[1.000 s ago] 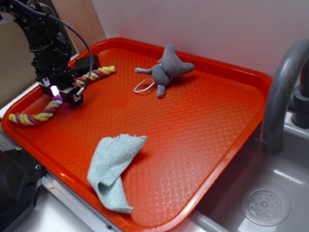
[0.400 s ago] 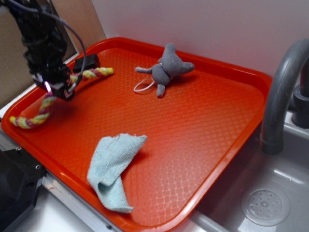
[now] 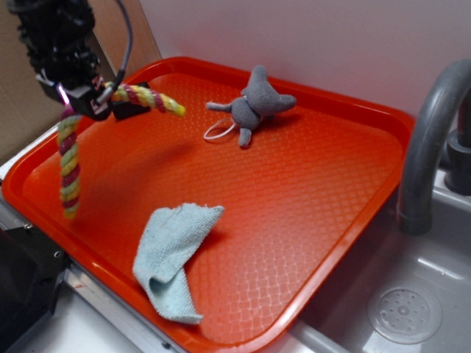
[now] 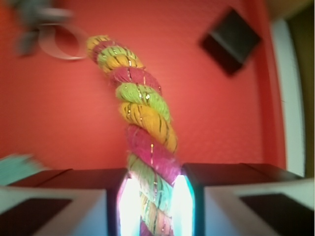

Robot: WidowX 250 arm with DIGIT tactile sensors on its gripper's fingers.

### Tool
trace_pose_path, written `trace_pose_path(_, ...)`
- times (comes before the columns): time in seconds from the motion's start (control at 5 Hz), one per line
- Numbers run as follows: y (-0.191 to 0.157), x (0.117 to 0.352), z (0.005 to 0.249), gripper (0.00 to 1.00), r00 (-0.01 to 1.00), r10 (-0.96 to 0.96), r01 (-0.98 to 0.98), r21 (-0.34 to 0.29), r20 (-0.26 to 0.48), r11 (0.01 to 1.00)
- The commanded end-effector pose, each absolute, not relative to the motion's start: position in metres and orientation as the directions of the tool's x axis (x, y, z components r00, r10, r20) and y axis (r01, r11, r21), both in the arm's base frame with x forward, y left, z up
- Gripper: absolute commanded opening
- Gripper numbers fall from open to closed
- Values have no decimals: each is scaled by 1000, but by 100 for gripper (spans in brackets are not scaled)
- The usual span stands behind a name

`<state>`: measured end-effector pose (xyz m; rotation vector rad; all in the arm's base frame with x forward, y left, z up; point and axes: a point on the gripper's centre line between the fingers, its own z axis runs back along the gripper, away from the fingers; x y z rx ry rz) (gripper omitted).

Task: Grab the multicolored rope.

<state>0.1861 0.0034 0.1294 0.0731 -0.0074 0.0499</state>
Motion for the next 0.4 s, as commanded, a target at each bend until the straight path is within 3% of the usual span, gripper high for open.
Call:
trace_pose_path(0.0,-36,185,202,0,997,14,-9,-59,74,998)
trace_pose_path(0.2,-40,184,206,0,998,14,-7,-104,64,995)
